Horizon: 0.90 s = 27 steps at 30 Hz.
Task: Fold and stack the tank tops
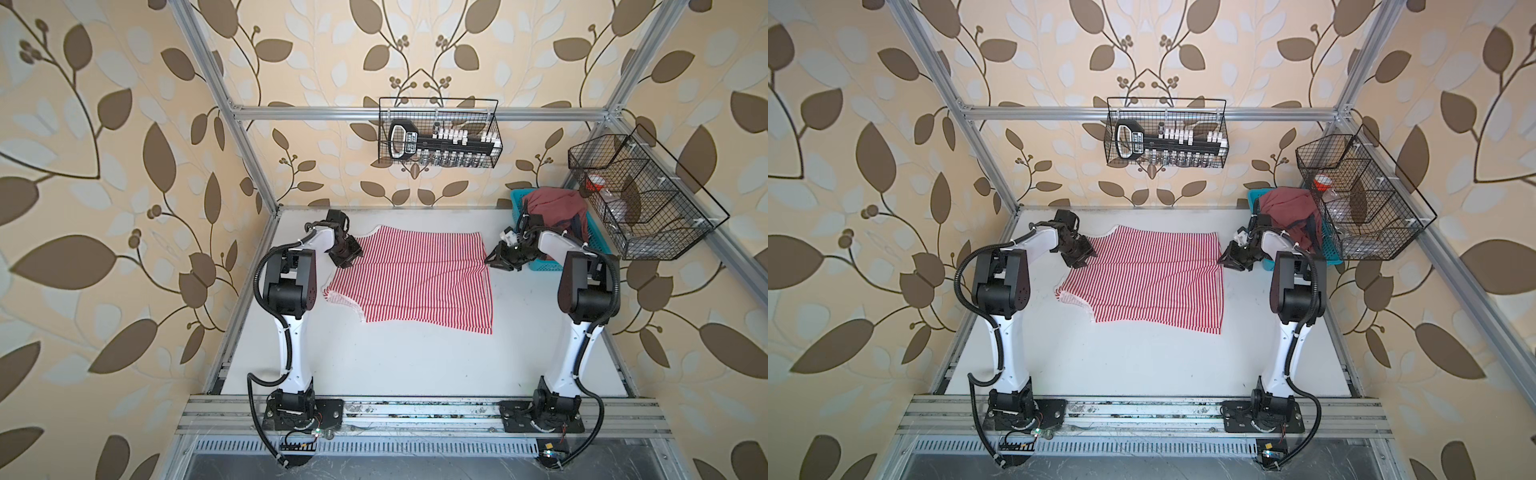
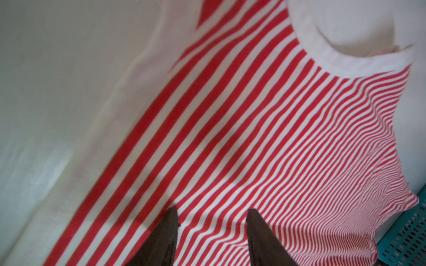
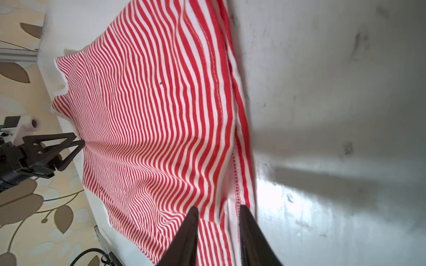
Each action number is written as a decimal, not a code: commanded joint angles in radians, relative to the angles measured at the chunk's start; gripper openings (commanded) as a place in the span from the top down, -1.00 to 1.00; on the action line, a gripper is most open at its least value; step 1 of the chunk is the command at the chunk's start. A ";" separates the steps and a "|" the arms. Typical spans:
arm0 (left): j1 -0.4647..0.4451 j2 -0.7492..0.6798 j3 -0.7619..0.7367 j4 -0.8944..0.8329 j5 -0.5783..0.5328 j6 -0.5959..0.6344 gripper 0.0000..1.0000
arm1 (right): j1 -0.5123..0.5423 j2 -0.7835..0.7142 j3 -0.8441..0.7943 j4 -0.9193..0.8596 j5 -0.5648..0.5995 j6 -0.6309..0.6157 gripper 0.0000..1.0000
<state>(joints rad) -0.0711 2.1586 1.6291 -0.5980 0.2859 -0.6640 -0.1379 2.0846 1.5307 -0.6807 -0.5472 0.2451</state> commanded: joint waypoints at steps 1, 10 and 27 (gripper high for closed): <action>-0.005 -0.138 -0.011 -0.072 -0.024 0.008 -0.07 | 0.003 -0.152 -0.063 0.005 0.046 -0.007 0.33; -0.096 -0.519 -0.240 -0.139 -0.113 0.072 -0.10 | 0.164 -0.570 -0.451 0.042 0.274 0.042 0.34; -0.319 -0.756 -0.746 -0.110 -0.195 0.019 -0.10 | 0.454 -1.045 -0.974 0.091 0.533 0.374 0.33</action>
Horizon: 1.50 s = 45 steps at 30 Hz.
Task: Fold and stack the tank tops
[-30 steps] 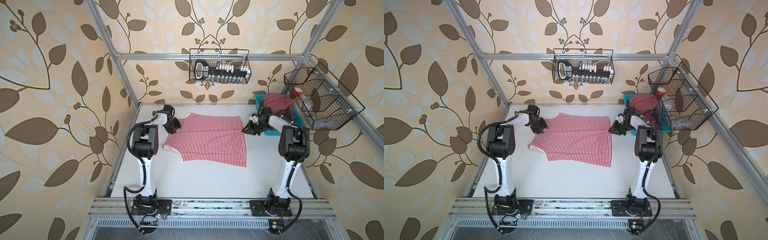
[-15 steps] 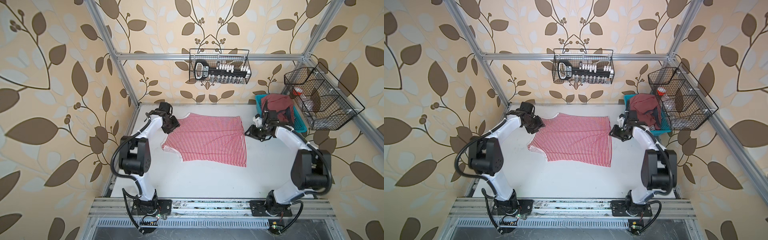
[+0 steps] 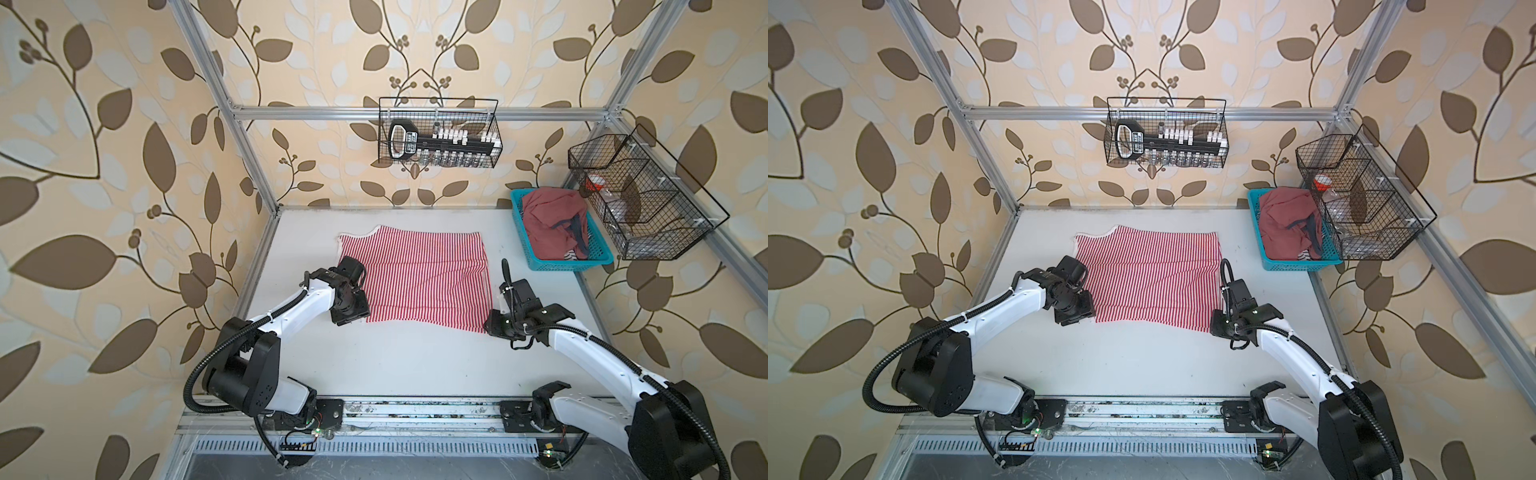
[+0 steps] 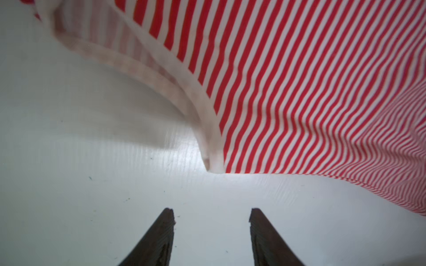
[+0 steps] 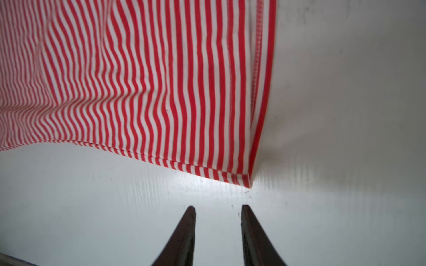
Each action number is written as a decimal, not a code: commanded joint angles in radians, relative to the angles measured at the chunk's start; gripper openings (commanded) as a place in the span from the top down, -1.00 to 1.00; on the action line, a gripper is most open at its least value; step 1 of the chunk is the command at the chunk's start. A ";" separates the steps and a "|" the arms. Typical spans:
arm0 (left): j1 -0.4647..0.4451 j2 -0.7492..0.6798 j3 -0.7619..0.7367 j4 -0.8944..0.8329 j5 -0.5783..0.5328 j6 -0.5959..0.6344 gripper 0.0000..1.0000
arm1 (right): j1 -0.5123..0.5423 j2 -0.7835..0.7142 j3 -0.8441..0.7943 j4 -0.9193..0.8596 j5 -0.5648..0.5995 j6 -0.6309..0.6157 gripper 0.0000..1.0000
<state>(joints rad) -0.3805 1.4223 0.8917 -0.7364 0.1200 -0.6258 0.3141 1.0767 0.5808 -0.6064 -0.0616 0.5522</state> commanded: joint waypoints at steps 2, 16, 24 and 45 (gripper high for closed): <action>-0.011 -0.007 -0.016 0.050 -0.035 -0.025 -0.10 | 0.001 -0.048 -0.040 0.025 0.039 0.077 0.36; -0.010 0.108 0.003 0.086 -0.101 -0.050 -0.11 | -0.092 -0.005 -0.089 0.096 -0.072 0.043 0.10; -0.010 0.157 0.010 0.116 -0.078 -0.066 -0.11 | -0.097 0.047 -0.092 0.140 -0.092 0.040 0.12; -0.011 0.237 -0.006 0.160 -0.065 -0.078 0.27 | -0.099 0.158 -0.113 0.226 -0.061 0.066 0.13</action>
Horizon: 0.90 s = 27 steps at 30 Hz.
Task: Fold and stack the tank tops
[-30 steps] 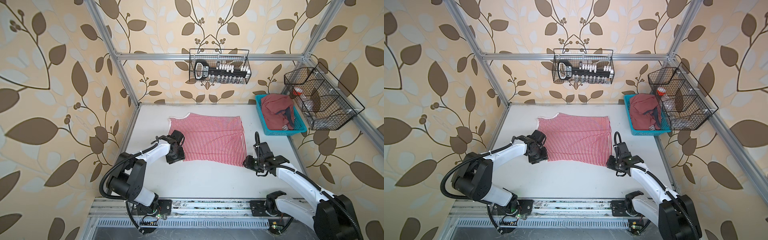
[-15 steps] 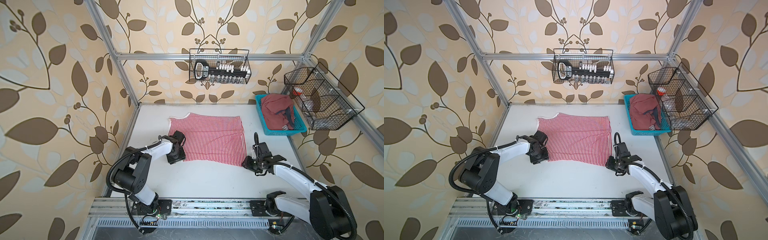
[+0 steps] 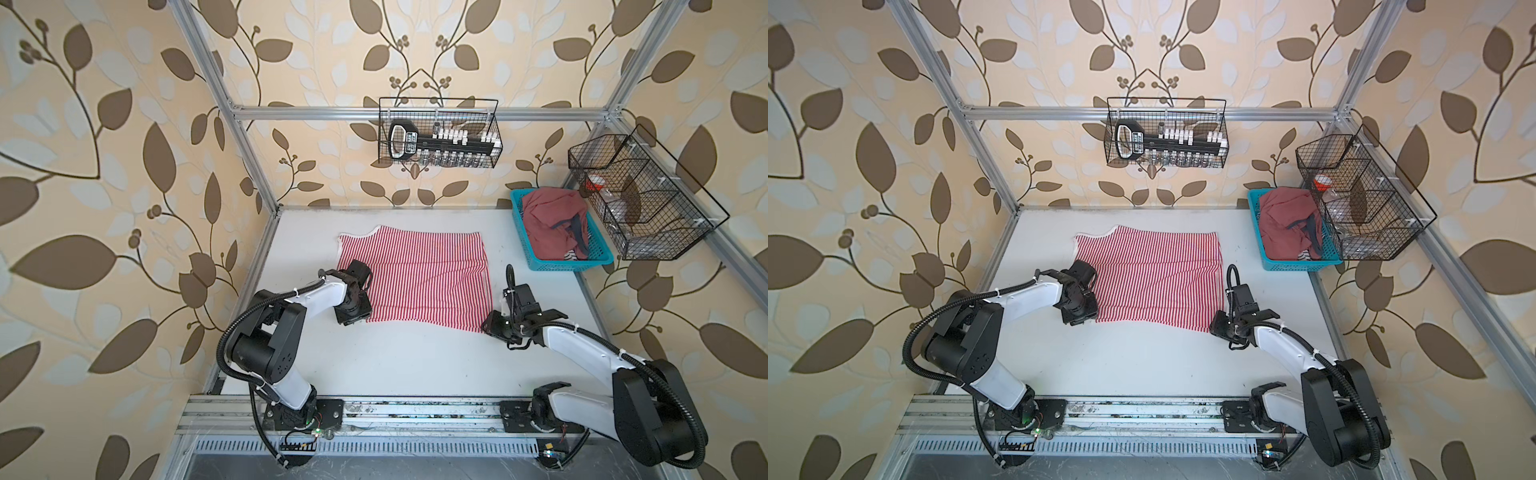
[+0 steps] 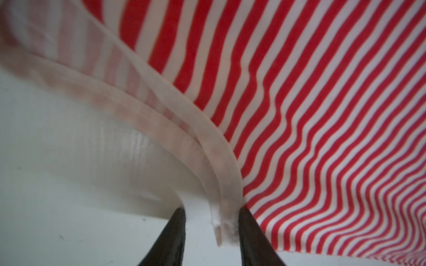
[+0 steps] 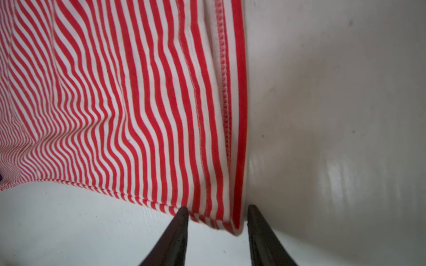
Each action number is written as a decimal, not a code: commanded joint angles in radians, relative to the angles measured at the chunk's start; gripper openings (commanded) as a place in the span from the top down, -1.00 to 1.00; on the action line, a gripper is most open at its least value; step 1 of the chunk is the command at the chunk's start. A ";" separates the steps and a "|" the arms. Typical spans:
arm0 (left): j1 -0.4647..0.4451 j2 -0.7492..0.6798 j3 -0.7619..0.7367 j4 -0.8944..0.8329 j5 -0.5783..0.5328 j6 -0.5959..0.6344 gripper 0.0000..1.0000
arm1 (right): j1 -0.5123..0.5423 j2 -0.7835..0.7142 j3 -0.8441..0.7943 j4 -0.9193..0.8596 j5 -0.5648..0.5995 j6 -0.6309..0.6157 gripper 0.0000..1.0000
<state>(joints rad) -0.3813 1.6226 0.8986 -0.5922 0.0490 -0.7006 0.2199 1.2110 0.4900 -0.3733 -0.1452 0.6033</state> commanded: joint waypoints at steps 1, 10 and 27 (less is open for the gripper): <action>-0.010 0.035 -0.016 0.017 0.007 -0.002 0.32 | -0.005 0.028 -0.021 -0.007 0.021 0.015 0.14; -0.011 0.028 -0.030 0.012 0.022 0.013 0.80 | -0.005 0.040 -0.037 -0.015 0.047 0.014 0.87; -0.133 -0.245 -0.118 -0.070 0.010 -0.048 1.00 | 0.066 -0.275 -0.070 -0.223 0.102 0.065 1.00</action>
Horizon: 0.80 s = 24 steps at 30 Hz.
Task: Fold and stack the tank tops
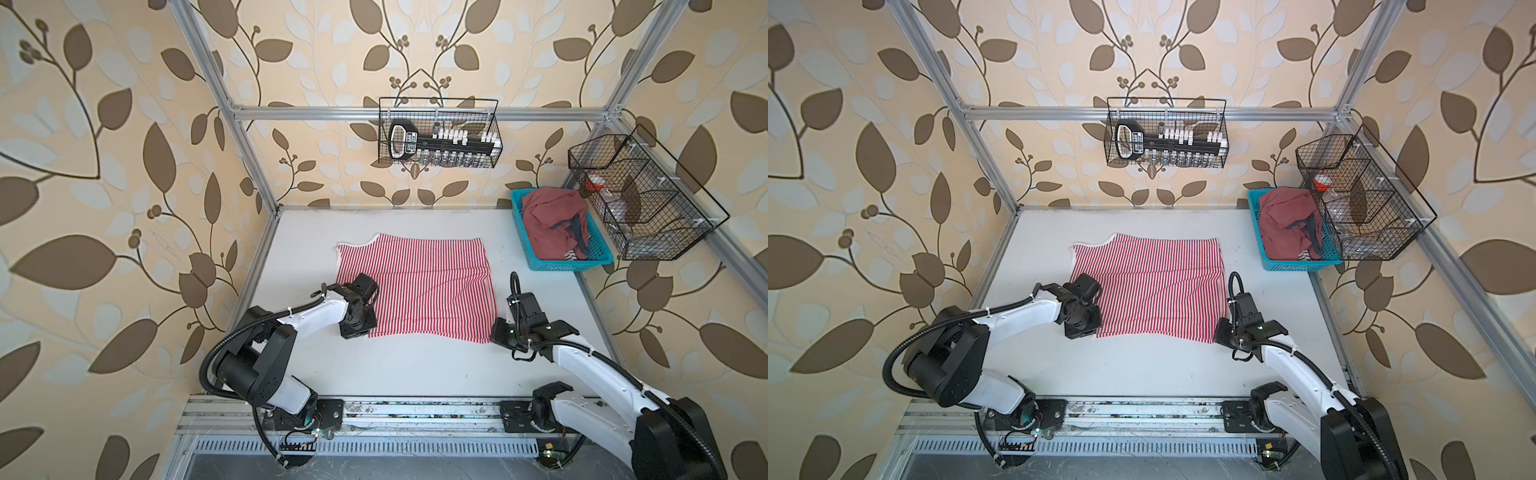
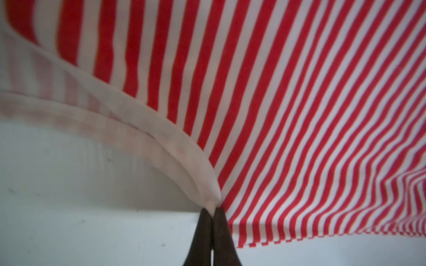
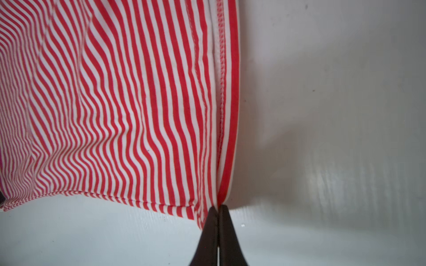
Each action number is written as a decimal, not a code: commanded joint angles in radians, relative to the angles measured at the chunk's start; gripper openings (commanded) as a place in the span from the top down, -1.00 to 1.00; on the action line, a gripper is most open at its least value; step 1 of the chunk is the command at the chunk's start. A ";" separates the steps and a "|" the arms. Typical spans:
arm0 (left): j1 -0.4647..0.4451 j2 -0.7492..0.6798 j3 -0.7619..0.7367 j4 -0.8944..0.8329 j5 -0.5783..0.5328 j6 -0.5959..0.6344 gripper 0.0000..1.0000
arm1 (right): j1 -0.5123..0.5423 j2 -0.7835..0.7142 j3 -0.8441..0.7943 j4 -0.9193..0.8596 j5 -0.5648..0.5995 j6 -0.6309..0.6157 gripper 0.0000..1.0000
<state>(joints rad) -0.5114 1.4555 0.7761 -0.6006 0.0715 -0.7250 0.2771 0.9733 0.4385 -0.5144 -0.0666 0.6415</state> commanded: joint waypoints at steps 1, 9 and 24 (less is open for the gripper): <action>-0.003 -0.091 0.011 -0.074 -0.017 -0.021 1.00 | 0.009 -0.053 -0.017 -0.094 0.022 0.028 1.00; -0.004 -0.054 0.134 -0.151 -0.076 0.026 1.00 | -0.026 -0.065 0.046 -0.132 0.012 -0.008 1.00; -0.002 0.128 0.381 -0.249 -0.139 0.132 1.00 | -0.162 0.098 0.201 -0.124 -0.087 -0.154 1.00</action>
<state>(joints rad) -0.5140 1.5612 1.1000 -0.7990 -0.0288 -0.6323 0.1371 1.0420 0.5995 -0.6254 -0.1204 0.5396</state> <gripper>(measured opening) 0.047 0.049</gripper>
